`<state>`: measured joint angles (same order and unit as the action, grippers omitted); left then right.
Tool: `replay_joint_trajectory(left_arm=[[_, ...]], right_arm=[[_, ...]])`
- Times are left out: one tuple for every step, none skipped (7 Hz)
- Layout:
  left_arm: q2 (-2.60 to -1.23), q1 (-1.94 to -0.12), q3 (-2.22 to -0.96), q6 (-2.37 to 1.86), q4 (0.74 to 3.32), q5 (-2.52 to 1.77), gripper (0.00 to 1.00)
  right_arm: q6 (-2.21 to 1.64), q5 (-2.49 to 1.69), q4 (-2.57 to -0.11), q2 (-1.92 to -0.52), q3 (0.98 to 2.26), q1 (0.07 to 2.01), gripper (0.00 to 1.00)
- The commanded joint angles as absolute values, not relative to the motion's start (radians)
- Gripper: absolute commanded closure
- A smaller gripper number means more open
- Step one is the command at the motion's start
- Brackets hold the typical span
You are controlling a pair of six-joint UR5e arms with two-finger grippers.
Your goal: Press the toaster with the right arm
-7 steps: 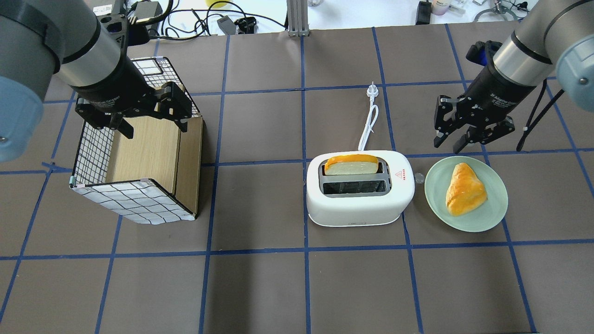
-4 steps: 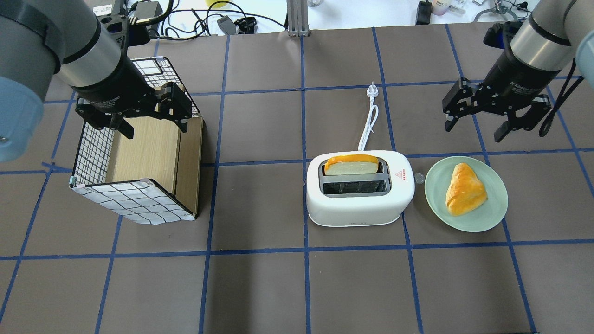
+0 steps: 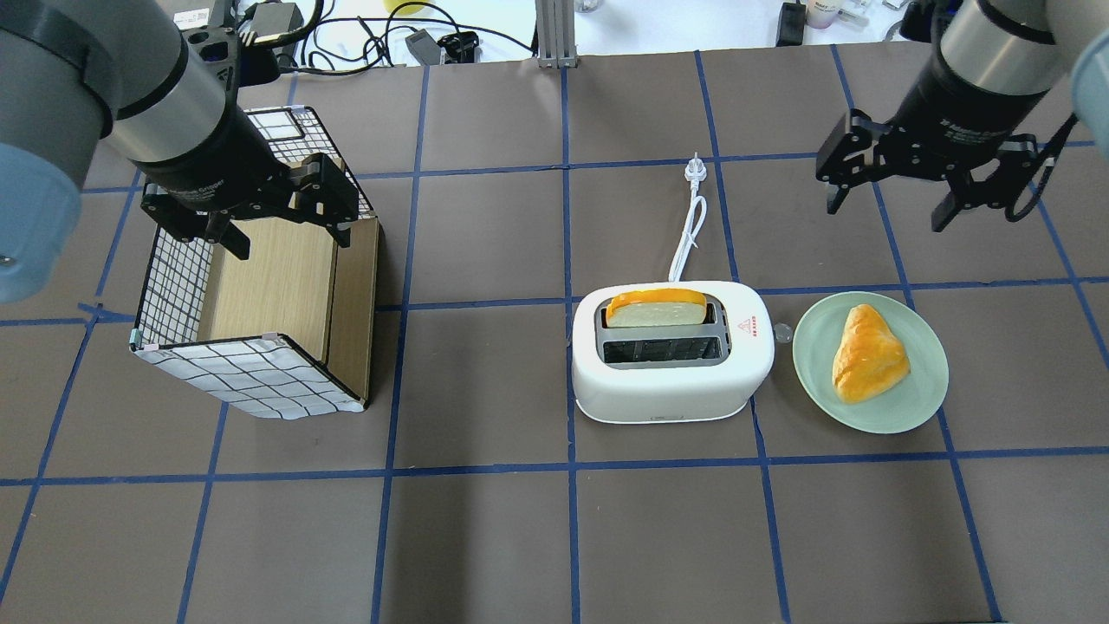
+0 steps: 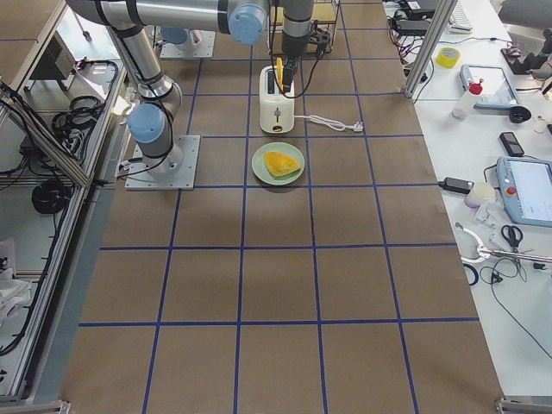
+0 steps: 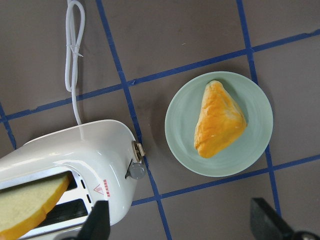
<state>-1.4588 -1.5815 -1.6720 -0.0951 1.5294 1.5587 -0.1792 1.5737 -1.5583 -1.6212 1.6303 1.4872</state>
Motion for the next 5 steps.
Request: replay_joint_trajectory(left_arm=[[-1.459, -1.582, -1.672, -0.095, 1.529, 1.560, 0.00], [-1.459, -1.582, -1.672, -0.095, 1.529, 1.559, 0.00], [-1.459, -1.582, -1.671, -0.095, 1.529, 1.559, 0.00], [-1.459, -1.582, -1.672, -0.095, 1.529, 1.559, 0.00], [-1.459, -1.582, -1.672, -0.095, 1.529, 1.559, 0.00]], right_arm=[[-0.247, 1.594, -1.583, -1.623, 1.626, 1.578, 0.00], [-0.250, 1.594, -1.583, -1.626, 1.625, 1.580, 0.00], [-0.250, 1.592, -1.585, -1.620, 1.626, 1.580, 0.00], [-0.249, 1.594, -1.585, -1.618, 1.625, 1.580, 0.00], [-0.247, 1.594, -1.585, -1.618, 1.624, 1.580, 0.00]])
